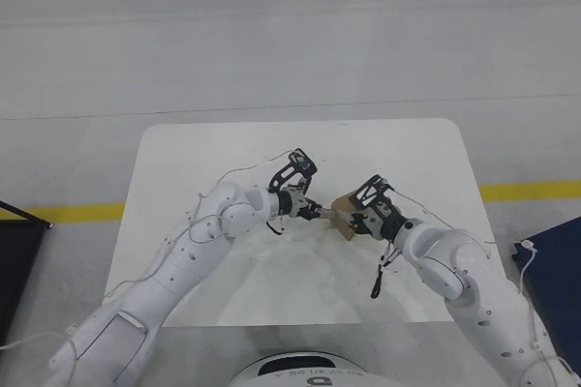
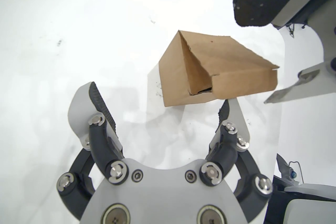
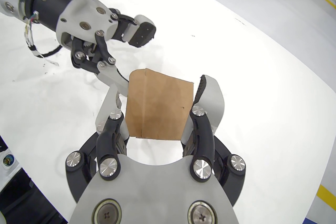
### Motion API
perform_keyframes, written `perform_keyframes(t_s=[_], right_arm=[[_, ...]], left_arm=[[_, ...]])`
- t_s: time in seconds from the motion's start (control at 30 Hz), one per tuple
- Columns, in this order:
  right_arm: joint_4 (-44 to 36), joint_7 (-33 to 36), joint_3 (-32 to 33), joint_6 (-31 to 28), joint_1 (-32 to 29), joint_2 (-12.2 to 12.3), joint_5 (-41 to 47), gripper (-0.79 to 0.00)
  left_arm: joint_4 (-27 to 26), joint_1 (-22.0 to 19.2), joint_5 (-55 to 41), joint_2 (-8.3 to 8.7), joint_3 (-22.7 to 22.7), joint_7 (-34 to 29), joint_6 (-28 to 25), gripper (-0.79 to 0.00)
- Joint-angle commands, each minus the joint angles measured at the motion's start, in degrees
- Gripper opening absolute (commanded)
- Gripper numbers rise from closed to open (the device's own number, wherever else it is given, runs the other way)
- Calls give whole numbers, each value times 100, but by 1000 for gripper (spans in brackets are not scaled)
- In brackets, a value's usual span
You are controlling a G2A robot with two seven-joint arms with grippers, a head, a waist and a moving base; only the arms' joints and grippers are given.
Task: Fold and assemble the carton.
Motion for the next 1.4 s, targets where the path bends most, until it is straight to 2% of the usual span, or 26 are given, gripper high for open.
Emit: perform_keyframes(t_s=[0.0,0.1,0.37,0.73,0.9,1.07,1.2,1.23,1.3,1.37], right_arm=[[32,55,-18,-41,11,-3,4,-299],[103,193,-100,-60,73,-13,-97,-302],[236,464,-339,92,279,-58,-472,-283],[167,569,-494,42,328,-100,-545,-188],[69,659,-533,165,277,-106,-888,-151],[21,744,-568,403,251,-125,-1184,-228],[-9,921,-693,610,273,-143,-1777,-274],[-35,915,-735,653,271,-153,-1846,-385],[-71,919,-792,700,268,-168,-1943,-483],[-75,939,-816,719,276,-182,-1995,-640]], left_arm=[[-281,188,153,105,-257,-117,124,0],[-623,503,294,245,-637,-213,273,0],[-623,503,294,245,-637,-213,273,0],[-623,503,294,245,-637,-213,273,0],[-623,503,294,245,-637,-213,273,0],[-623,503,294,245,-637,-213,273,0],[-623,503,294,245,-637,-213,273,0],[-623,503,294,245,-637,-213,273,0],[-623,503,294,245,-637,-213,273,0],[-623,503,294,245,-637,-213,273,0]])
